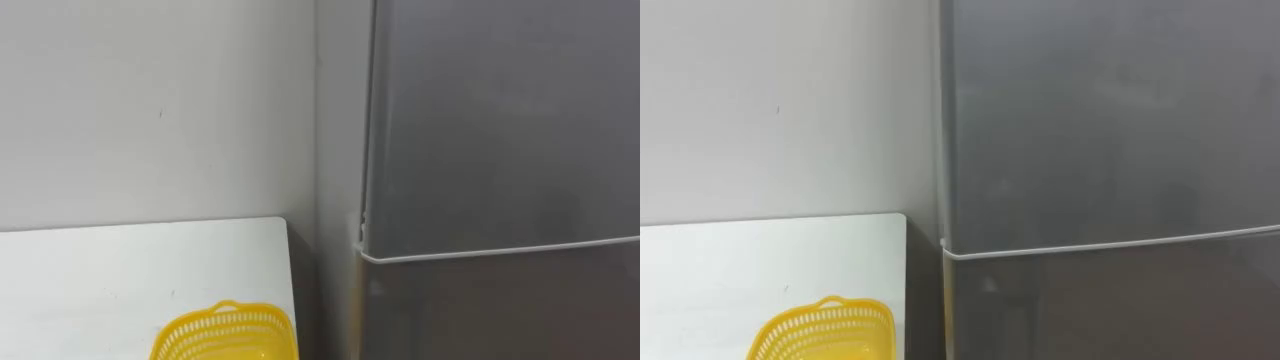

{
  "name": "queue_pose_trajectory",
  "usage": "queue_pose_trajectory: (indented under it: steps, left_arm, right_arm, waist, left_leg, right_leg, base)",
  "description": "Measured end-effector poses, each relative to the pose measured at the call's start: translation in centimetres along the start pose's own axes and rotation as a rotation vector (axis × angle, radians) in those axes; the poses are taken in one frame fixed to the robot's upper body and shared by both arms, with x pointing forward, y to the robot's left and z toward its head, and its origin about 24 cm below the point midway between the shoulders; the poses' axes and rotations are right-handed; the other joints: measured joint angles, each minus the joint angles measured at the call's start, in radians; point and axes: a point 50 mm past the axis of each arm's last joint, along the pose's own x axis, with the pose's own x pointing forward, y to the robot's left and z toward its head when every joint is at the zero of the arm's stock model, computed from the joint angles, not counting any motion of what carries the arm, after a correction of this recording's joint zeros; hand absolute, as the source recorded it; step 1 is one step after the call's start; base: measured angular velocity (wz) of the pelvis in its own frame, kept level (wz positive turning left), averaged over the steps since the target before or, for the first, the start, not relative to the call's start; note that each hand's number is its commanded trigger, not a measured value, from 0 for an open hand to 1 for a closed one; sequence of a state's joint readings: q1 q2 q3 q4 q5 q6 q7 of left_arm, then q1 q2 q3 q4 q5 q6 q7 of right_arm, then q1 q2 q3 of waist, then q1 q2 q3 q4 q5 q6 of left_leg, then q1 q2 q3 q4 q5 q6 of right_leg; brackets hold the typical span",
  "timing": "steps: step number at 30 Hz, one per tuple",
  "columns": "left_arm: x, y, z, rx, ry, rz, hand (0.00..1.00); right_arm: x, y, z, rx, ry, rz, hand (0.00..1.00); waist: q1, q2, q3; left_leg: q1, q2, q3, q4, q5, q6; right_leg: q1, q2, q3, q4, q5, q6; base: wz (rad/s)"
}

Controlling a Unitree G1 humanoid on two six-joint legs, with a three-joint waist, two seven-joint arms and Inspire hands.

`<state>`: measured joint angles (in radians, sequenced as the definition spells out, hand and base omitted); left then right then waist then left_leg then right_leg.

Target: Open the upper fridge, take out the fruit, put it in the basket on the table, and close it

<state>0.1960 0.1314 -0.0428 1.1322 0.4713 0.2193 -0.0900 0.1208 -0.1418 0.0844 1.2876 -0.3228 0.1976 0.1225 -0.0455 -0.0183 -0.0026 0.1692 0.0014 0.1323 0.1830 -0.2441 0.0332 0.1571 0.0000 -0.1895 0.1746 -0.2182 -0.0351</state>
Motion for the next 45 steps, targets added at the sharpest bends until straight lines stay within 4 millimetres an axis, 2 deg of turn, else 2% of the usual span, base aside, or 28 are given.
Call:
queue_pose_trajectory:
  steps: [9, 15, 23, 27, 31, 33, 36, 41, 45]
  left_arm:
    - [0.0, 0.1, 0.0, -0.006, 0.000, 0.020, 0.00]
    - [0.0, 0.1, -0.1, -0.014, 0.000, 0.021, 0.00]
    - [0.0, 0.1, -0.5, -0.173, 0.014, 0.035, 0.00]
    - [0.0, 0.0, -1.2, -0.312, 0.027, 0.051, 0.00]
    - [0.0, 0.3, -1.9, -0.569, 0.050, 0.102, 0.00]
    - [-0.1, 0.6, -2.2, -0.693, 0.058, 0.136, 0.00]
    - [-0.1, 1.0, -2.4, -0.974, 0.070, 0.177, 0.00]
    - [-0.5, 3.1, -1.8, -1.485, 0.043, 0.263, 0.00]
    - [-1.3, 5.6, -0.8, -1.765, -0.040, 0.336, 0.00]
  right_arm:
    - [0.0, 0.0, -0.1, 0.005, 0.004, -0.003, 0.00]
    - [0.1, 0.2, -0.9, 0.015, 0.023, -0.032, 0.00]
    - [0.1, 0.1, -1.3, 0.032, 0.032, -0.047, 0.00]
    - [0.0, 0.0, -1.2, 0.051, 0.030, -0.047, 0.00]
    - [0.0, -0.2, -1.2, 0.089, 0.033, -0.062, 0.00]
    - [0.0, -0.3, -1.2, 0.093, 0.033, -0.074, 0.00]
    - [0.0, -0.4, -1.1, 0.107, 0.031, -0.087, 0.00]
    - [0.0, -0.9, -1.3, 0.165, 0.028, -0.124, 0.00]
    - [-0.1, -1.4, -1.1, 0.174, 0.003, -0.143, 0.00]
  waist:
    - [0.002, -0.010, 0.0001]
    - [0.000, -0.010, 0.0001]
    - [0.001, -0.002, -0.0001]
    - [0.000, 0.006, -0.0006]
    - [0.001, 0.021, -0.0008]
    - [0.001, 0.024, -0.0004]
    - [0.006, 0.023, -0.0001]
    - [0.046, 0.021, -0.0002]
    - [0.085, 0.024, -0.0020]
  left_leg:
    - [0.006, 0.001, 0.006, -0.002, 0.000, 0.000]
    - [0.007, 0.001, 0.006, -0.004, 0.000, 0.000]
    - [0.007, 0.001, 0.005, -0.013, 0.000, 0.000]
    - [0.006, 0.001, 0.005, -0.013, 0.000, 0.000]
    - [0.009, 0.001, 0.005, -0.010, 0.000, 0.000]
    - [0.011, 0.001, 0.005, -0.006, 0.000, 0.000]
    - [0.014, 0.000, 0.003, -0.006, 0.000, 0.000]
    - [0.014, 0.000, 0.002, -0.009, 0.000, 0.000]
    - [0.007, 0.000, 0.004, -0.014, 0.000, 0.000]
  right_leg:
    - [0.001, 0.001, 0.010, 0.002, 0.000, 0.000]
    - [0.001, 0.002, 0.010, 0.002, 0.000, 0.000]
    - [-0.002, 0.003, 0.013, 0.010, 0.000, 0.000]
    - [-0.003, 0.003, 0.013, 0.004, 0.000, 0.000]
    - [-0.002, 0.002, 0.012, 0.012, 0.000, 0.000]
    - [-0.001, 0.001, 0.011, 0.011, -0.001, 0.000]
    - [-0.001, 0.001, 0.011, 0.012, -0.002, -0.001]
    - [-0.002, 0.001, 0.011, 0.015, -0.001, -0.001]
    - [-0.019, 0.003, 0.023, 0.024, -0.001, -0.002]
  base:
    - [-0.01]
    - [0.00]
    - [0.00]
    - [0.00]
    - [0.00]
    - [0.00]
    - [-0.01]
    - [0.00]
    - [-0.07]
